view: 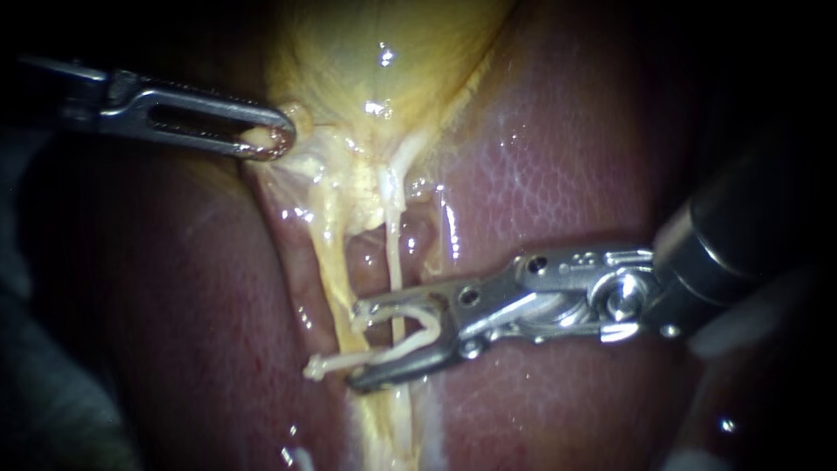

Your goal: Clipping second clip left tube

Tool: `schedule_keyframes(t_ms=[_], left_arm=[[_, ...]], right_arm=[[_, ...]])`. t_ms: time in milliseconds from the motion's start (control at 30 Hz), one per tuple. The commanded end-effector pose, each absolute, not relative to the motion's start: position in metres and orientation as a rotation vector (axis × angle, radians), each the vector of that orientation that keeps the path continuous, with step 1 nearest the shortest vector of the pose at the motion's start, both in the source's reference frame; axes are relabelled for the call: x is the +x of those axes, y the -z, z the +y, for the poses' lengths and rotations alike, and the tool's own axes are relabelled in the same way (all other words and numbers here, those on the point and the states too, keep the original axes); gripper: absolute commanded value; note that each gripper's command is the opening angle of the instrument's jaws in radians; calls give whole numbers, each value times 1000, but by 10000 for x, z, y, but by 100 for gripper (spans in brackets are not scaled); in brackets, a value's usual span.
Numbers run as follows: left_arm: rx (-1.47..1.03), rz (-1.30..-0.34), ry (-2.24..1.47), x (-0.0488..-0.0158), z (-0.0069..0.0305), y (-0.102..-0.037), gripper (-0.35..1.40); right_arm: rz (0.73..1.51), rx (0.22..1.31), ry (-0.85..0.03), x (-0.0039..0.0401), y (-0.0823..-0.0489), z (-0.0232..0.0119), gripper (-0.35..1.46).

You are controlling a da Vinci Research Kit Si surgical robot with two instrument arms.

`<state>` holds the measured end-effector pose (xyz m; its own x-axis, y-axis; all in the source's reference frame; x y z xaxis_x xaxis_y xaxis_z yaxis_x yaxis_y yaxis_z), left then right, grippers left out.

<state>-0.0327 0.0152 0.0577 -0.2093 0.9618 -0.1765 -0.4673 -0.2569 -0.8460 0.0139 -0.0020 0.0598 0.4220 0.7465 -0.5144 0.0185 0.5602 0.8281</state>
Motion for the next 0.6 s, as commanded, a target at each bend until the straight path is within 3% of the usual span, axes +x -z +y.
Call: schedule_keyframes(t_ms=[33,200,600], left_arm=[[-889,-807,-1690,-326,153,-577,-35],[-889,-808,-1690,-326,153,-577,-35],[-889,-808,-1691,-325,153,-577,-35]], right_arm=[[1047,897,-552,138,-598,-20,50],[1041,996,-628,134,-608,-19,50],[1015,1033,-677,127,-650,-25,50]])
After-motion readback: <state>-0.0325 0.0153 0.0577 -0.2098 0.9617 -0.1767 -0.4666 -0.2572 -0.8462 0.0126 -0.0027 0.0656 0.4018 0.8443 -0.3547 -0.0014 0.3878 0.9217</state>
